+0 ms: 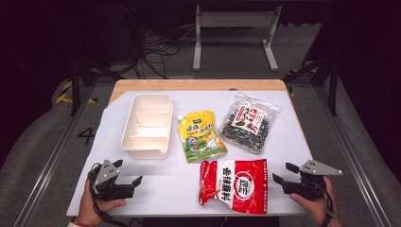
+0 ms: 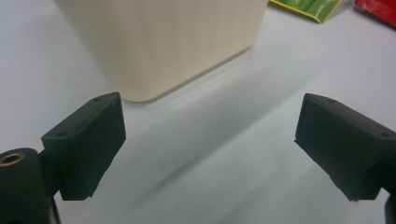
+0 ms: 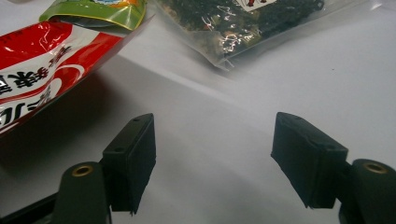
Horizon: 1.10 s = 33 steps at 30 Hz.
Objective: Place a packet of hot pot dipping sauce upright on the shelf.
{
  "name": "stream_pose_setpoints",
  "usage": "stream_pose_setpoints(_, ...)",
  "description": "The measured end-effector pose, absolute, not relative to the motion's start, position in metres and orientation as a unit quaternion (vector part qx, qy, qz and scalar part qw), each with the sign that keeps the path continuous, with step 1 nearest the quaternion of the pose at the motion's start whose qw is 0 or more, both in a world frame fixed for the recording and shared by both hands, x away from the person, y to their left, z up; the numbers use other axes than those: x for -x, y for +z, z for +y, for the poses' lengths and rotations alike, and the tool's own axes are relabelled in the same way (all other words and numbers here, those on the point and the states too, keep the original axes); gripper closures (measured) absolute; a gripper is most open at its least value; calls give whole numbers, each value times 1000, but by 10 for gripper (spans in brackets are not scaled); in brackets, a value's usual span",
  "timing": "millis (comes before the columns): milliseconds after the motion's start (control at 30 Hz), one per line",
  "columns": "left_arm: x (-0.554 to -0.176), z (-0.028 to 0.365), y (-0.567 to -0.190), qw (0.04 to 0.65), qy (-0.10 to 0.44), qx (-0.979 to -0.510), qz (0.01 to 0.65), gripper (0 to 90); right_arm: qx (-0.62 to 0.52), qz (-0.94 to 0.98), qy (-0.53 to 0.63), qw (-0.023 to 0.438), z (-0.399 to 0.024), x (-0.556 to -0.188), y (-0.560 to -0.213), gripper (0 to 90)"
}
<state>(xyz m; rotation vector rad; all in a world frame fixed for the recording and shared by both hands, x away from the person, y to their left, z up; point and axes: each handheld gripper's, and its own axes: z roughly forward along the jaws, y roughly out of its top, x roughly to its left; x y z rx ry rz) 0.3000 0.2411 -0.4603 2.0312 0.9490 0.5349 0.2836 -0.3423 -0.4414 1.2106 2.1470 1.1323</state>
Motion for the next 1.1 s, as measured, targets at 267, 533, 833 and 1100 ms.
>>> stream_pose_setpoints(267,-299,235,-463,393,193,-828,351,122,-429,769,427,207,-335,-276,-430,341)
stream_pose_setpoints(533,-301,224,-464,380,189,-845,325,122,-413,754,468,203,-322,-261,-405,328)
stream_pose_setpoints(833,-308,212,-465,377,174,-855,309,122,-404,769,466,168,-303,-253,-406,273)
stream_pose_setpoints(1100,-308,210,-466,378,170,-858,302,120,-406,801,422,126,-286,-259,-426,245)
